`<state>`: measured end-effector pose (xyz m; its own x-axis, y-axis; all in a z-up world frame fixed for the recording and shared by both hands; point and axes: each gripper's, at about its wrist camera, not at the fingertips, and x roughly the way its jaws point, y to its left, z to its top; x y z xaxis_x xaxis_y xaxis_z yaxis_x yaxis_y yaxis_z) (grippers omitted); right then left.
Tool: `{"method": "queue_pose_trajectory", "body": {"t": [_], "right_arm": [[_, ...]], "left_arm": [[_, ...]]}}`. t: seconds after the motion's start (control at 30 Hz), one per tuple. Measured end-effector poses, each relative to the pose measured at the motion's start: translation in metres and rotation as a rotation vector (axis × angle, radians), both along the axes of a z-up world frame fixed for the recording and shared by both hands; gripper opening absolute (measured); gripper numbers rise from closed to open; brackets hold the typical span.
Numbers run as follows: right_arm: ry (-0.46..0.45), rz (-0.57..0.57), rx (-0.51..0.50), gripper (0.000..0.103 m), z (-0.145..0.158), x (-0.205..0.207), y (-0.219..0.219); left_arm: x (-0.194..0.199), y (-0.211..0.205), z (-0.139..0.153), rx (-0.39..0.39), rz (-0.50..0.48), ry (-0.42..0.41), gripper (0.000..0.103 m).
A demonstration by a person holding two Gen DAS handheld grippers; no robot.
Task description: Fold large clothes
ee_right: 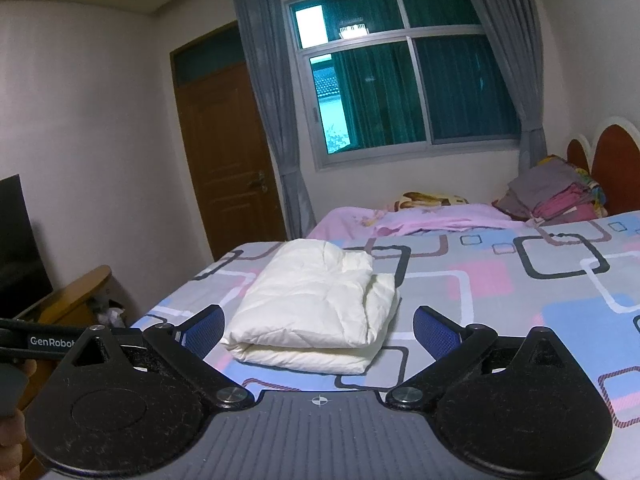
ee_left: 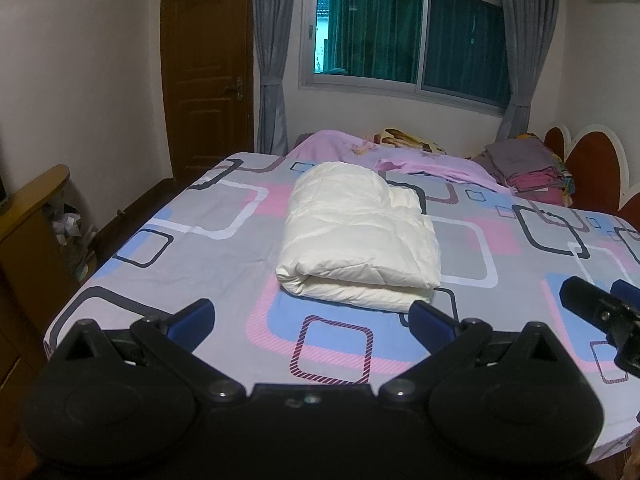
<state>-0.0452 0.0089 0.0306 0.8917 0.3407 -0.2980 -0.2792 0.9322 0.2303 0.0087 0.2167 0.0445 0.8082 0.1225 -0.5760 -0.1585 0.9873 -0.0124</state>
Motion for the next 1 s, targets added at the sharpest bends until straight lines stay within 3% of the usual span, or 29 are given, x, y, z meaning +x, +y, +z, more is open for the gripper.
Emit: {"method": "queue_pose_trajectory", "body": {"t": [0.7,0.87,1.0], "right_arm": [[0.027,0.012,-0.009,0.1,-0.008,0.014,0.007],[0.047,0.0,-0.013,0.1,-0.014,0.024,0.003],[0.078,-0.025,-0.018,0.1,-0.024,0.036,-0.005]], "left_arm": [[0.007,0.008,-0.006,-0.01,-0.002,0.017,0.103],[0.015,0.007,-0.014,-0.008,-0.058,-0.025,0.097],[0.038,0.011,-0.026,-0.009,-0.055,0.005,0.102]]}}
